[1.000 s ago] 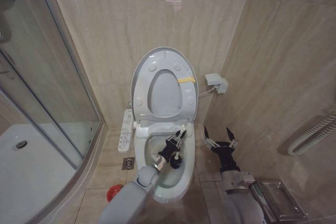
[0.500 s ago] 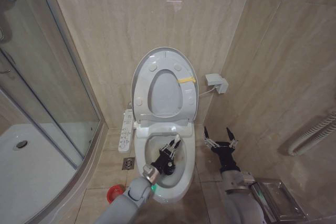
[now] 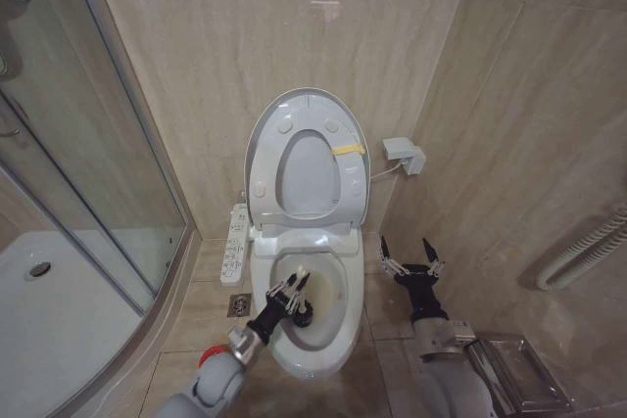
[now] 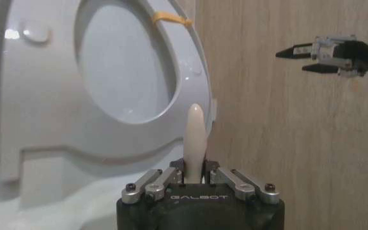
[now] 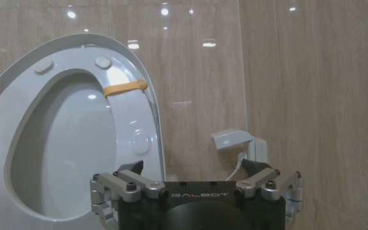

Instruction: Open the toilet lid, clean the toilet bowl with a toilet brush, close the toilet lid, and flush.

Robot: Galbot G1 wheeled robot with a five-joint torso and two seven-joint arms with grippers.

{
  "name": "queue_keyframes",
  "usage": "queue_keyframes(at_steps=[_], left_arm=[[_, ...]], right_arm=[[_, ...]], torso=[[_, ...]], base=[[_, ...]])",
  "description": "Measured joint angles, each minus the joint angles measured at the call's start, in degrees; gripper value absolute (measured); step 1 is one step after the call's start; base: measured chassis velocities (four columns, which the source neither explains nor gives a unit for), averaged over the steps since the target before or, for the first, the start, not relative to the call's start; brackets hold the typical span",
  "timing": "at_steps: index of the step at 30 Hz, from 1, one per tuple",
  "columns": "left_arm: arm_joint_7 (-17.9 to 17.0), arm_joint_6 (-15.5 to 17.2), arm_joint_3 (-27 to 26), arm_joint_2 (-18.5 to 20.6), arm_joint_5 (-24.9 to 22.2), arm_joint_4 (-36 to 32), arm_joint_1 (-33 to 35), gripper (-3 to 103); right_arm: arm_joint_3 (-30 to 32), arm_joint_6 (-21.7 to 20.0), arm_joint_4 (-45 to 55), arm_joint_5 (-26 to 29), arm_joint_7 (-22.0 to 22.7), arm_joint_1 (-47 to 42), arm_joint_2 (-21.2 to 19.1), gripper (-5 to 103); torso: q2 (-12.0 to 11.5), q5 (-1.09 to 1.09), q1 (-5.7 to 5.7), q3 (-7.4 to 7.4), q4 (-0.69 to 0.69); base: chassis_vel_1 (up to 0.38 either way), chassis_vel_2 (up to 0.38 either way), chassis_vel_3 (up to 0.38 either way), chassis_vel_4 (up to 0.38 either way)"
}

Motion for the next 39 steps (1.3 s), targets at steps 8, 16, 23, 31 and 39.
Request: queue_keyframes(at_steps=[8,16,23,31,39], left_arm=[[0.02,-0.3,-1.43,1.37,-0.43,0.05,3.64,19],[0.1,-0.96,-0.76,0.35,-0.22,4.66,3.8,19],[0.65,-1.8,0.21,0.15,0.2,9.13,2.32,19],[1.71,-1.98,0.92,-0.24,1.01,12.91,0.14,19],[1.92,-1.51,0.79,-2.36,2.04,13.8,-2.33,19]], right_arm=[[0.0,0.0,0.0,0.0,0.0,0.0,0.0,100],[0.0,0.0,0.0,0.0,0.0,0.0,0.0,100],[0.0,0.0,0.0,0.0,0.0,0.0,0.0,100],[0.0,0.0,0.0,0.0,0.0,0.0,0.0,100],[0.0,0.0,0.0,0.0,0.0,0.0,0.0,100]], torso=[[0.0,-0.01,0.0,0.0,0.0],[0.0,0.0,0.0,0.0,0.0],[0.0,0.0,0.0,0.0,0.01],[0.0,0.01,0.0,0.0,0.01],[-0.01,0.01,0.01,0.01,0.01]], base=[[0.0,0.0,0.0,0.0],[0.0,0.0,0.0,0.0],[0.0,0.0,0.0,0.0],[0.0,0.0,0.0,0.0],[0.0,0.0,0.0,0.0]])
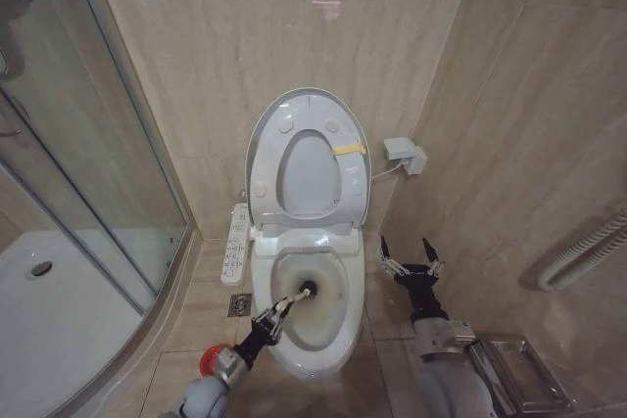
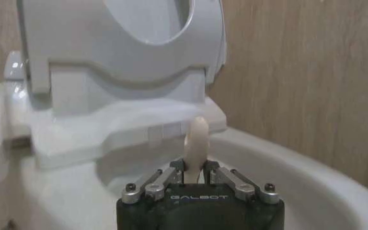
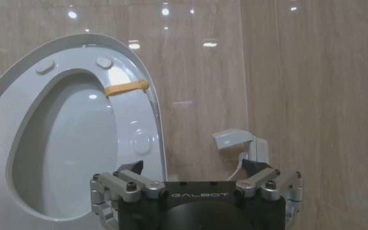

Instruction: Open the toilet lid, clean the toilet bowl with a toilet brush, close the toilet lid, and flush.

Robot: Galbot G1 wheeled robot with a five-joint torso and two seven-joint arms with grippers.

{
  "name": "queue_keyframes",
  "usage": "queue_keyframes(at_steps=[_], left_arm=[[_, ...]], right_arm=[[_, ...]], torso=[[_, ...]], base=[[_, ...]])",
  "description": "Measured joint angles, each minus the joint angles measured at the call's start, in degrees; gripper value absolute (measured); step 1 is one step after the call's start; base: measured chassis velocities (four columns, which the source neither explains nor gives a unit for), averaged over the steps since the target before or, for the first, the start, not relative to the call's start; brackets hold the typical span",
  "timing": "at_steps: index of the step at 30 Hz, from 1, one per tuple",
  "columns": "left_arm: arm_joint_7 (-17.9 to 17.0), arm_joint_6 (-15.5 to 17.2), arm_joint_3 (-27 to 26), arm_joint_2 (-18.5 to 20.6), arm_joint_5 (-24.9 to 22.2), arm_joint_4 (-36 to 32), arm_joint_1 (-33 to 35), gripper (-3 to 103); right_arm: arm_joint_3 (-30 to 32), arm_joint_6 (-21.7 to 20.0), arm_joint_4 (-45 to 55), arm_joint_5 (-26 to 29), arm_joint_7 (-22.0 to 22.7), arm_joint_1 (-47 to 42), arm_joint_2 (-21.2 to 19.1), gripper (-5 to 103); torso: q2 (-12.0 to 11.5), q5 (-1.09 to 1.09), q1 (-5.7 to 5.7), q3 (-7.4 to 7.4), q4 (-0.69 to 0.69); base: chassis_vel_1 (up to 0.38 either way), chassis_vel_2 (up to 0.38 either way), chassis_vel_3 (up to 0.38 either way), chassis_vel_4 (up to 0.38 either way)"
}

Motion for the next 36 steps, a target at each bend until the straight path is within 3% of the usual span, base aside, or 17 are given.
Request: queue_keyframes(at_steps=[24,36], left_arm=[[-0.34,1.63,0.4,-6.46,-0.99,-6.04,-3.7,19],[0.24,1.15,2.62,-9.79,-1.24,-0.71,-8.73,19]], right_arm=[[0.0,0.0,0.0,0.0,0.0,0.0,0.0,100],[0.0,0.0,0.0,0.0,0.0,0.0,0.0,100]], torso=[[0.0,0.0,0.0,0.0,0.0],[0.0,0.0,-0.01,0.0,0.0]], base=[[0.0,0.0,0.0,0.0],[0.0,0.0,0.0,0.0]])
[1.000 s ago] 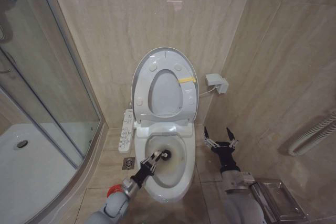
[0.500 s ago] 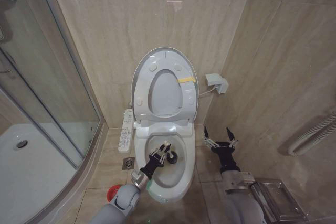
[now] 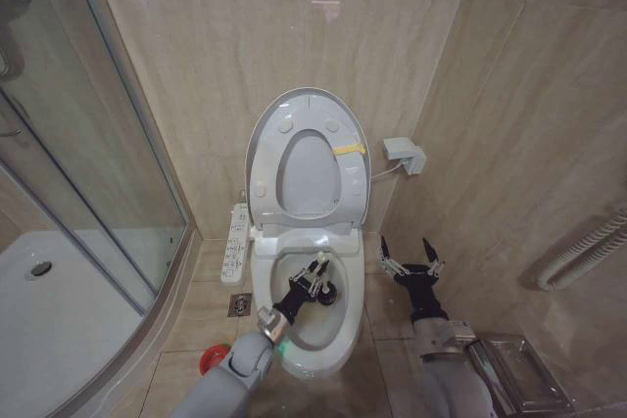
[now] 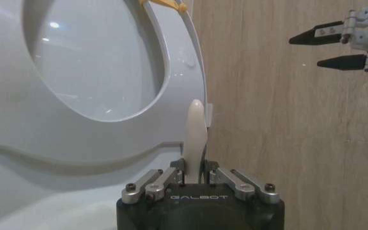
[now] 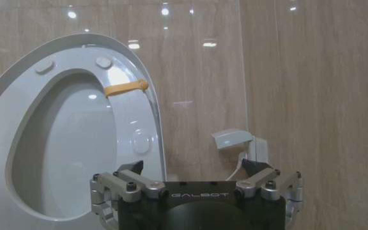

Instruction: Open the toilet lid, clean the toilet bowl with a toilet brush, close the toilet lid, and flush.

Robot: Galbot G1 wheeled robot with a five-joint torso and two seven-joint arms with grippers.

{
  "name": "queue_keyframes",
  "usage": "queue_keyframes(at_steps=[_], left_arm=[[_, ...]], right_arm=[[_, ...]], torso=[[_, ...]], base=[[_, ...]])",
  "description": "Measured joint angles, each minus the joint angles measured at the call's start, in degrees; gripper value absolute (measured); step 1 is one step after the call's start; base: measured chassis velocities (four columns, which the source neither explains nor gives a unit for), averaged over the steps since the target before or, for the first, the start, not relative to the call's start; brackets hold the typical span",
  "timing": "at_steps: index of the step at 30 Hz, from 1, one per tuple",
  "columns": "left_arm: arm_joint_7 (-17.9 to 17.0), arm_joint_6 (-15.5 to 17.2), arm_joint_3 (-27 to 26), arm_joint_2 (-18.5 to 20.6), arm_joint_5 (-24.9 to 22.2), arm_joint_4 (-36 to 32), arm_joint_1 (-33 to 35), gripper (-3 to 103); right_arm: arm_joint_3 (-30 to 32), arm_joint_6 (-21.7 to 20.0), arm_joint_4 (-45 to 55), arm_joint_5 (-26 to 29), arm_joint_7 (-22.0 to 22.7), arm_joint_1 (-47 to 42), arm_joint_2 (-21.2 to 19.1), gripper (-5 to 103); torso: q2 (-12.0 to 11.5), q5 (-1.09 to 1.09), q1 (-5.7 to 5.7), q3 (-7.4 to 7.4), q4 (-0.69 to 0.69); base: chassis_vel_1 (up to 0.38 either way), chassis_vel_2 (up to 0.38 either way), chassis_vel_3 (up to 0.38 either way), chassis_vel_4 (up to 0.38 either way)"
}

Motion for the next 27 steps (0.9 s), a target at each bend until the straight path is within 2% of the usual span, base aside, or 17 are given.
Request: queue_keyframes(at_steps=[8,16,27], left_arm=[[0.38,-0.53,3.16,-1.26,-1.17,2.8,-2.97,19],[0.45,-1.15,5.59,-2.52,-1.4,4.04,-3.08,19],[0.95,-1.67,5.77,-0.86,-2.37,4.69,-4.27,19]], right_arm=[[0.0,0.0,0.0,0.0,0.0,0.0,0.0,100],[0.0,0.0,0.0,0.0,0.0,0.0,0.0,100],[0.0,0.0,0.0,0.0,0.0,0.0,0.0,100]], torso=[[0.0,0.0,0.0,0.0,0.0],[0.0,0.0,0.0,0.0,0.0],[0.0,-0.01,0.0,0.0,0.0]], base=[[0.0,0.0,0.0,0.0],[0.0,0.0,0.0,0.0],[0.0,0.0,0.0,0.0]])
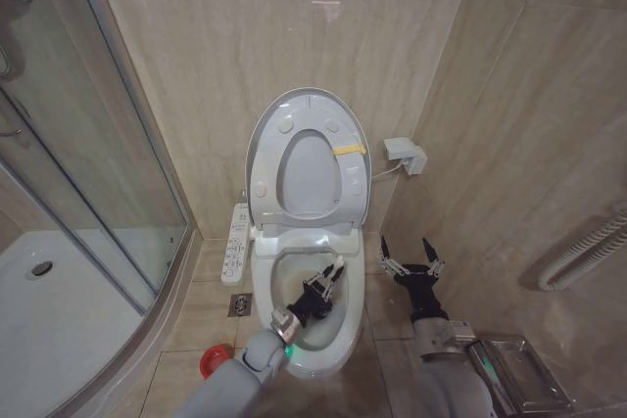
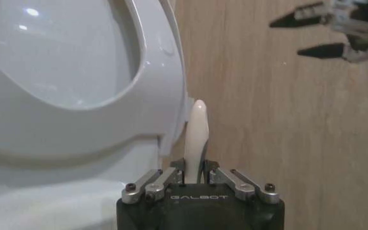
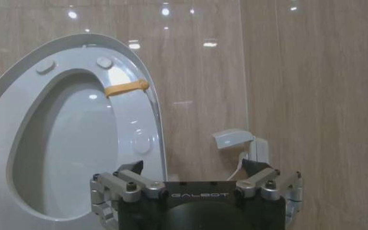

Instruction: Open the toilet lid, clean the toilet bowl with a toilet brush, close the toilet lid, and flush.

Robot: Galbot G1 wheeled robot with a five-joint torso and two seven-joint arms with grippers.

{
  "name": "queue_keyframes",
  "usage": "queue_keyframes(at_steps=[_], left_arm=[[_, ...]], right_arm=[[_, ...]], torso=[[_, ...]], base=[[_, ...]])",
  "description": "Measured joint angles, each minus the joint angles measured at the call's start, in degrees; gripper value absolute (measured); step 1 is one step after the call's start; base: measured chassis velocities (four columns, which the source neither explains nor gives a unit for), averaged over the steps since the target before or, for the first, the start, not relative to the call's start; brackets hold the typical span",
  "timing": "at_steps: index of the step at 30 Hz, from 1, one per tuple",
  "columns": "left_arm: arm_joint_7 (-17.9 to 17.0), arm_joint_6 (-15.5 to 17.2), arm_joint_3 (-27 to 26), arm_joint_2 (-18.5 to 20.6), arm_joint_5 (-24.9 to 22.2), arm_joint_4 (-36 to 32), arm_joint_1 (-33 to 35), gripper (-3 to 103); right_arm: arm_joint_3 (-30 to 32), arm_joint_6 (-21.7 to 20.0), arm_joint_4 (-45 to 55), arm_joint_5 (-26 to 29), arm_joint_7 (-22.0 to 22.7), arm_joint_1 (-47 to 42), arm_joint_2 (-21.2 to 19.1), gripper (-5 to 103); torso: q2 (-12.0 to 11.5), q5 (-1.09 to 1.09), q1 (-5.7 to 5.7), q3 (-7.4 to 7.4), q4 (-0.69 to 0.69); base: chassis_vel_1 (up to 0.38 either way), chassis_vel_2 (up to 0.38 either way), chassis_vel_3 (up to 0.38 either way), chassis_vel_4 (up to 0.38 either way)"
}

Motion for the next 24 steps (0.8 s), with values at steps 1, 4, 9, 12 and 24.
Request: queue_keyframes(at_steps=[1,4,9,12,24], left_arm=[[-0.02,0.23,-0.14,0.0,-0.33,-0.47,-0.47,19],[-0.04,0.42,-0.53,-0.25,-0.76,-0.89,-1.02,19],[0.3,-0.4,-0.26,-0.97,-0.9,1.46,-0.41,19],[0.51,-1.2,-0.08,-1.31,-0.82,3.21,-0.01,19],[0.0,0.58,0.1,-1.97,-1.4,-0.32,-2.01,19]], right_arm=[[0.0,0.0,0.0,0.0,0.0,0.0,0.0,100],[0.0,0.0,0.0,0.0,0.0,0.0,0.0,100],[0.0,0.0,0.0,0.0,0.0,0.0,0.0,100],[0.0,0.0,0.0,0.0,0.0,0.0,0.0,100],[0.0,0.0,0.0,0.0,0.0,0.0,0.0,100]], torso=[[0.0,0.0,0.0,0.0,0.0],[0.0,0.0,0.0,0.0,-0.02],[0.0,0.0,0.0,0.0,0.01],[0.0,0.0,0.0,-0.01,0.01],[0.0,0.0,0.0,0.0,-0.02]], base=[[0.0,0.0,0.0,0.0],[0.0,0.0,0.0,0.0],[0.0,0.0,0.0,0.0],[0.0,0.0,0.0,0.0],[0.0,0.0,0.0,0.0]])
